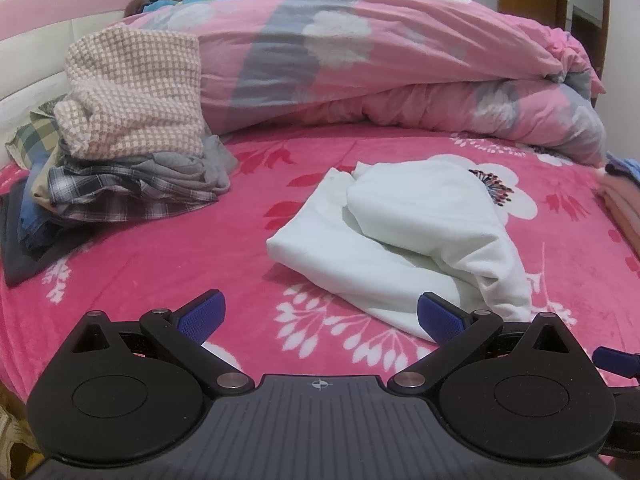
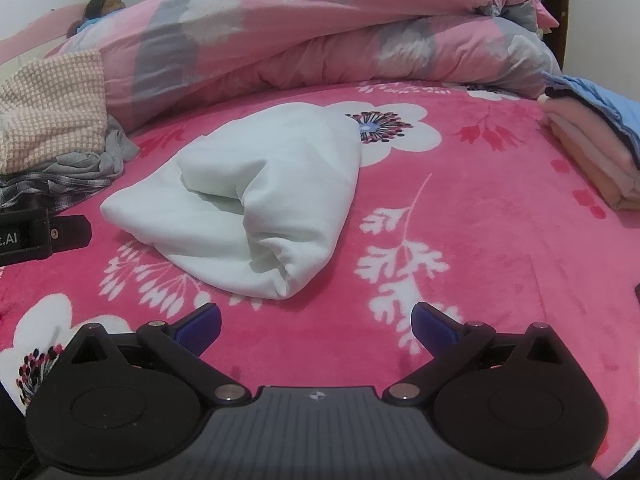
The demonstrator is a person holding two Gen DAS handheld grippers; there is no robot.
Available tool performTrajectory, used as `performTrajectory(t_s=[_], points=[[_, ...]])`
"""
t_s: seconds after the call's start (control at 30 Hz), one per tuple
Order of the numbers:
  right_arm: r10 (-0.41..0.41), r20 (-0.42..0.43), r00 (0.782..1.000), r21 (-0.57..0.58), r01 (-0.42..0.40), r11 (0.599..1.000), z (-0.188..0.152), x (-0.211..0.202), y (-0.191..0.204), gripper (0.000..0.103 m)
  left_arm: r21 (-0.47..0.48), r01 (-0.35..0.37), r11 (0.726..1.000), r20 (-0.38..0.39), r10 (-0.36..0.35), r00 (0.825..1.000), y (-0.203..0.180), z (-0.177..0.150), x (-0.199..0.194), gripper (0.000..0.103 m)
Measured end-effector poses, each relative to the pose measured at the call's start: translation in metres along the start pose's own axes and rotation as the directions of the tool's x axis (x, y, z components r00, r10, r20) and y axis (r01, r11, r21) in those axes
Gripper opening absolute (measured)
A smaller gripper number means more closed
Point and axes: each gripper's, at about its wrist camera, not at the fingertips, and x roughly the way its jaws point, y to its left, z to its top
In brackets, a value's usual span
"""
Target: Fold clothes
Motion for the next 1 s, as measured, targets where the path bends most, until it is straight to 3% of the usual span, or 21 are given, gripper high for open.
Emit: performTrajectory(t_s=[0.63,0.77,1.0], points=[[0.013,0.042,0.999,-0.025,-0.012,1.000,0.001,0.006,-0.001,0.103,-0.071,0.085,0.994,0.006,-0.085,0.996,0.008,0.003,0.012,0.103],[0.041,0.138,0.990,-0.064,-0.032,0.997,-0.002,0.001,-0.009,0.103,-0.083,0.111,0.990,0.023,-0.110,0.994,0.010,0.005,0.018,0.103],[0.113,0.290,0.950,-0.112,-0.084,0.990,0.019,0.001,-0.027,0.103,-0.065,0.145,0.987,0.101,-0.138,0.985,0.010,0.007,0.028,0.103]])
